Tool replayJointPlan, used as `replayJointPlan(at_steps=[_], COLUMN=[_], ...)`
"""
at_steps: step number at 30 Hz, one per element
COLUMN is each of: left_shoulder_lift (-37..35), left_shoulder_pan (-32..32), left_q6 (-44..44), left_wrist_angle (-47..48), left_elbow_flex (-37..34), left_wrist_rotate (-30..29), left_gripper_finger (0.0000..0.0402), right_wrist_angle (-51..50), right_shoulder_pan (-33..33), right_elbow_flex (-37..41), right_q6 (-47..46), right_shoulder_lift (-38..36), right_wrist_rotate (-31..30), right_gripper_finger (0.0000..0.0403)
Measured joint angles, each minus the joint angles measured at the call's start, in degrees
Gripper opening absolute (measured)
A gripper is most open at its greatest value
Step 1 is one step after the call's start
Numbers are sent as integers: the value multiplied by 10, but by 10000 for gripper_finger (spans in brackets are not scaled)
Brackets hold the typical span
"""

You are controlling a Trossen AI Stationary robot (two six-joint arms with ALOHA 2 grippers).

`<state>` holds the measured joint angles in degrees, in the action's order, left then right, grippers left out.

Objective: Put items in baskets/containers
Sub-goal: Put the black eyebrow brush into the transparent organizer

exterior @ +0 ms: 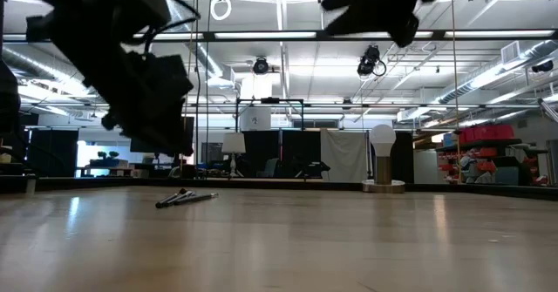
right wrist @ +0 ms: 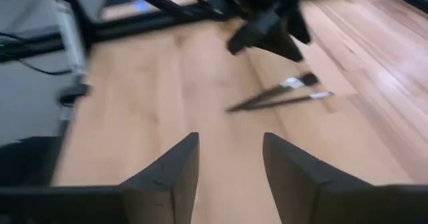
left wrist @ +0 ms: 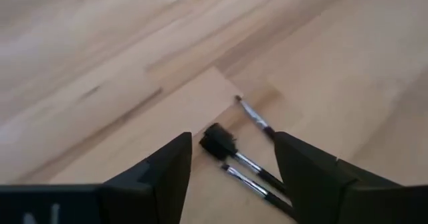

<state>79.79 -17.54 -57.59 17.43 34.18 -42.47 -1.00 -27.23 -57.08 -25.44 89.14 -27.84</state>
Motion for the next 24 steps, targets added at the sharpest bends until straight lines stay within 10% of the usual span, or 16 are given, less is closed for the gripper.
replayJointPlan(at_steps=[8, 24], left_shoulder_lift=[5, 97], left_shoulder_pan=[40, 67], left_q6=[-31, -17], left_wrist_angle=[-153, -249], left_elbow_flex=[-85, -97], left_wrist_rotate=[16, 69], left_gripper_finger=[232, 116], right_wrist_angle=[4, 14], right_shoulder_pan=[21, 11], right_elbow_flex=[0, 0], right_q6=[7, 20], right_shoulder_lift=[16, 16], right_wrist_rotate=[2, 3], right_gripper_finger=[170, 160])
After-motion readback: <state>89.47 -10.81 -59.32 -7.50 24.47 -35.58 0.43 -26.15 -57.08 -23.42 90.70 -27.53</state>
